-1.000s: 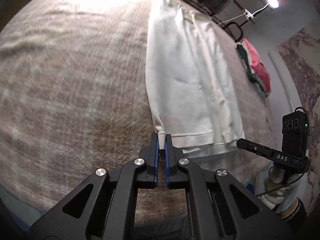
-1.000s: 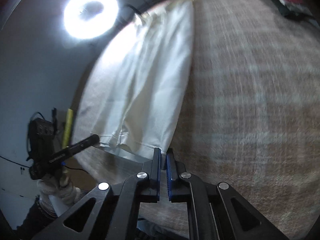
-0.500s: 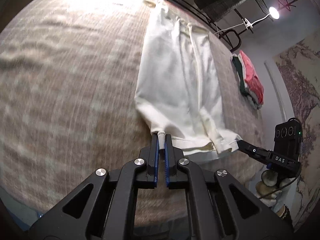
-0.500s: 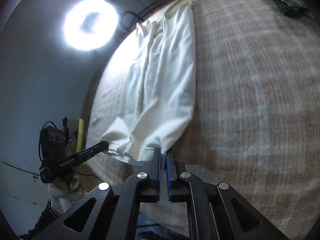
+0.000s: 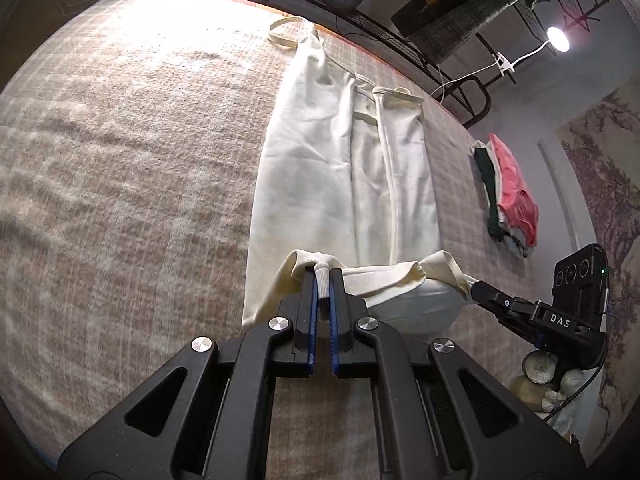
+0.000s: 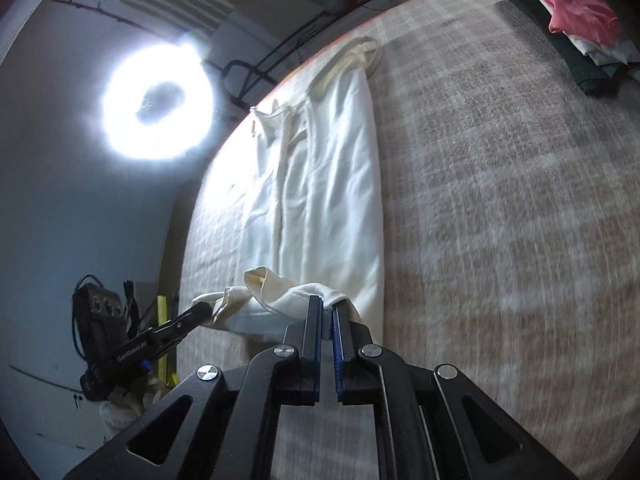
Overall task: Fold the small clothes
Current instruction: 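Lift the hem and fold it up toward the straps, then release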
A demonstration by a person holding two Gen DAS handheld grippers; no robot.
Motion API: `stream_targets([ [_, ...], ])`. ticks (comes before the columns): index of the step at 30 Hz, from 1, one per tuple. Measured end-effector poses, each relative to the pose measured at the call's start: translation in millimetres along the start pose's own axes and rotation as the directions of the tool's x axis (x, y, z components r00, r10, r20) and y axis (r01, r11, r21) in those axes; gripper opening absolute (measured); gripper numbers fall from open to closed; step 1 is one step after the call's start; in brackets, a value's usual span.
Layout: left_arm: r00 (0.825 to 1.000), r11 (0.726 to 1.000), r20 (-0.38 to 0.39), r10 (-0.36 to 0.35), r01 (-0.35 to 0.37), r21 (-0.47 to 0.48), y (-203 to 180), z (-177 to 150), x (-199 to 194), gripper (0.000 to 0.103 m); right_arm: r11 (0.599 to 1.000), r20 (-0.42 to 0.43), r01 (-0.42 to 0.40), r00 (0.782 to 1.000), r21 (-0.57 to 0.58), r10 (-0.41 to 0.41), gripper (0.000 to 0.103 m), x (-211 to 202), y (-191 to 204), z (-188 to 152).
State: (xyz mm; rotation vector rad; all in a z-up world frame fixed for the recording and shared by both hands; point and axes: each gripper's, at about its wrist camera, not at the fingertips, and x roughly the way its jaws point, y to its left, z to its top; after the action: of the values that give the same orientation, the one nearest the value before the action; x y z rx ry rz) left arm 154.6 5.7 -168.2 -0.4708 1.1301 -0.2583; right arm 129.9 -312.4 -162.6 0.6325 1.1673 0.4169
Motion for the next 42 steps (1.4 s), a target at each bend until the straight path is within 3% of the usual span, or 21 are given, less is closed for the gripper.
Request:
stream_targets([
  [7,0.999,0.999,0.032,0.030,-0.029,-0.034,9.2,9.4,2.7,0.003,1.000,-0.005,0.009,1.000,-0.001,-0.009,0.002,12.4,1.5,9.4],
  [8,0.999,0.998,0.033,0.032,-0.031,-0.046,11.6,11.6,2.2,0.010,1.000,-0.004,0.008,1.000,-0.006,-0.008,0.005,13.8,3.1,10.7],
  [9,0.999,0.998,0.031,0.031,-0.030,-0.052,13.4,13.2,1.8,0.020,1.000,-0.002,0.009,1.000,-0.009,-0.009,0.008,14.2,4.7,11.2],
  [10,0.999,0.998,0.040,0.035,-0.033,-0.056,15.0,14.2,-0.2,0.023,1.000,0.001,0.018,1.000,-0.017,-0.018,0.011,15.6,6.4,13.0],
  [12,0.995,0.997,0.081,0.056,-0.052,-0.054,17.3,14.0,-7.3,0.026,0.998,0.011,0.034,0.999,-0.044,-0.034,0.039,13.7,10.7,13.5],
  [13,0.993,0.997,0.093,0.071,-0.067,-0.050,18.4,14.0,-11.0,0.026,0.998,0.022,0.047,0.999,-0.051,-0.046,0.040,12.2,12.0,13.6],
  [16,0.993,0.997,0.105,0.063,-0.059,-0.041,21.4,12.0,-17.3,0.026,0.995,0.033,0.065,0.997,-0.081,-0.062,0.039,7.4,15.1,12.1],
  [18,0.993,0.998,0.097,0.062,-0.061,-0.015,19.9,7.6,-17.5,0.026,0.993,0.029,0.068,0.997,-0.099,-0.066,0.031,6.0,16.4,9.5],
  [23,0.998,0.996,0.023,0.063,-0.065,0.067,7.5,-8.7,2.1,0.026,0.988,-0.017,0.068,0.997,-0.141,-0.071,0.019,10.4,18.2,-0.2],
  [28,0.997,0.991,-0.026,0.074,-0.071,0.110,-3.4,-11.2,26.8,0.026,0.973,-0.087,0.079,0.991,-0.216,-0.100,0.019,29.3,25.4,-7.2],
  [33,0.993,0.988,0.032,0.112,-0.115,0.107,-8.6,3.3,34.4,0.026,0.961,-0.081,0.110,0.988,-0.255,-0.134,0.019,47.7,32.8,0.2],
  [35,0.982,0.980,0.099,0.159,-0.170,0.108,-7.2,13.1,30.8,0.026,0.954,-0.042,0.145,0.986,-0.261,-0.162,0.021,50.7,37.0,9.8],
  [36,0.977,0.976,0.123,0.175,-0.188,0.107,-5.8,17.3,28.5,0.026,0.951,-0.021,0.162,0.985,-0.263,-0.173,0.027,49.6,37.2,12.2],
  [38,0.970,0.973,0.149,0.190,-0.207,0.101,-0.7,24.0,23.8,0.026,0.948,0.027,0.196,0.980,-0.251,-0.196,0.032,45.5,36.4,21.6],
  [42,0.966,0.974,0.164,0.198,-0.213,0.082,9.4,30.2,17.9,0.026,0.952,0.071,0.214,0.977,-0.218,-0.203,0.032,33.9,29.0,32.5],
])
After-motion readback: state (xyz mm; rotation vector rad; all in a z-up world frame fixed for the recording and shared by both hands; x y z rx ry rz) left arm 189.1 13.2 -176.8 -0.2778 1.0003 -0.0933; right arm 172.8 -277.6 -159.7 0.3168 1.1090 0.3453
